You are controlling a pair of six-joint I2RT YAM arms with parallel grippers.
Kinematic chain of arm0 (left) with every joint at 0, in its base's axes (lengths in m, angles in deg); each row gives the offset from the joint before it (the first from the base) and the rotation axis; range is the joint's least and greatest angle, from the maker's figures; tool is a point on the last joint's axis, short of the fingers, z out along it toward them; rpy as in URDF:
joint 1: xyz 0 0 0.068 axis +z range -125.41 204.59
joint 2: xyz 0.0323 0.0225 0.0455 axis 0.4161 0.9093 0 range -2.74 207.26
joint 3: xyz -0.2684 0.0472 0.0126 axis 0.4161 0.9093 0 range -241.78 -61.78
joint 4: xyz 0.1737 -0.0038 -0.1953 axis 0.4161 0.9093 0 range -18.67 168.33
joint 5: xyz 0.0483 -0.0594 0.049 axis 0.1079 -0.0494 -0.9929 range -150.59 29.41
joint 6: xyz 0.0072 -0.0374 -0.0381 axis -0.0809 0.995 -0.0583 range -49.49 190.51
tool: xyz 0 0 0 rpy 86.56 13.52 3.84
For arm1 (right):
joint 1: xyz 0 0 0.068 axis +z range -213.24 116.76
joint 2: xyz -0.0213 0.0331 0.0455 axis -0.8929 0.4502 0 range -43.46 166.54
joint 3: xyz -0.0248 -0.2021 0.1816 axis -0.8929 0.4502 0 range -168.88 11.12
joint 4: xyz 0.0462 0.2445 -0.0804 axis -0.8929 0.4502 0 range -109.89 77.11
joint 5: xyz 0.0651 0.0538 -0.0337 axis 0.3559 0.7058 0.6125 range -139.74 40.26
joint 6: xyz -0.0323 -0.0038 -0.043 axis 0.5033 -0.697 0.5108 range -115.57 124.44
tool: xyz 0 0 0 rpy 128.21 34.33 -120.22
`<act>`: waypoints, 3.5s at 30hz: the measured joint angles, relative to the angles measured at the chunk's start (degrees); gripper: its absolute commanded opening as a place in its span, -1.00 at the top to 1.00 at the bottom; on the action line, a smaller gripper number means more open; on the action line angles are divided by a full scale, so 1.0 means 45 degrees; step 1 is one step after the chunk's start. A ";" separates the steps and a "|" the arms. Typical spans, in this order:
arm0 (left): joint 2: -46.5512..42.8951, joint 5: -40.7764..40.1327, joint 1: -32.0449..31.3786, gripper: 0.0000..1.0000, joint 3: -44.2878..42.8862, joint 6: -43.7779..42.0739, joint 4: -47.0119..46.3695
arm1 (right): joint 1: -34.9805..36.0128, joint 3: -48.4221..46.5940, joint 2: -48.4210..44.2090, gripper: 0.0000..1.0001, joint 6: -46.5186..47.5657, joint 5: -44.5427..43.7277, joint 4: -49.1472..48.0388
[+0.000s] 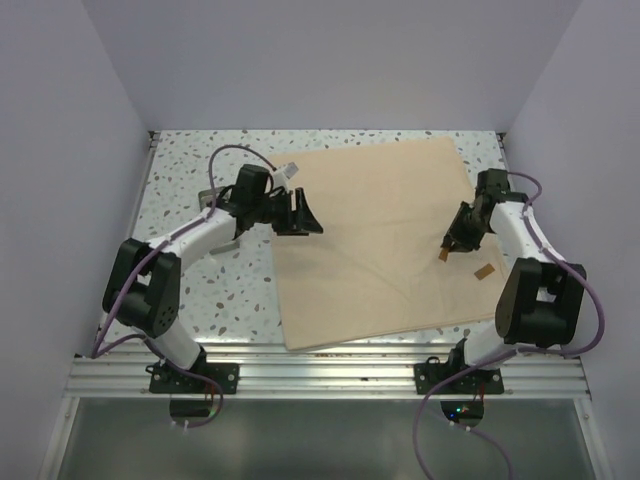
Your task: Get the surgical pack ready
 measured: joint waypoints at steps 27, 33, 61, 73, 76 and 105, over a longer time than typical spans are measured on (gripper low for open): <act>0.1297 0.0792 -0.3094 -0.13 -0.0840 0.2778 -0.4381 | 0.6853 -0.2429 -0.0301 0.40 -0.5746 0.2837 -0.2385; 0.1744 0.0670 -0.3094 0.59 -0.1263 0.2827 -0.4192 | 0.6994 -0.2594 -0.0199 0.38 -0.5829 0.2943 -0.2424; 0.2696 0.0097 0.7281 1.00 -0.1598 0.0039 0.0670 | 0.4527 -0.5226 0.1559 -0.42 -0.3789 0.1175 0.0049; 0.5081 0.1146 0.7577 0.14 -0.3118 -0.0209 0.1710 | 0.4012 -0.5139 0.1569 -0.43 -0.3177 0.0792 0.0325; 0.5056 0.1214 0.7640 0.01 -0.3181 -0.0155 0.1724 | 0.3789 -0.5124 0.1642 -0.43 -0.3070 0.0593 0.0442; 0.2123 -0.0423 0.4211 -0.01 -0.2225 -0.0126 0.2652 | -0.2453 -0.1185 0.2278 -0.30 -0.1885 -0.3750 -0.0117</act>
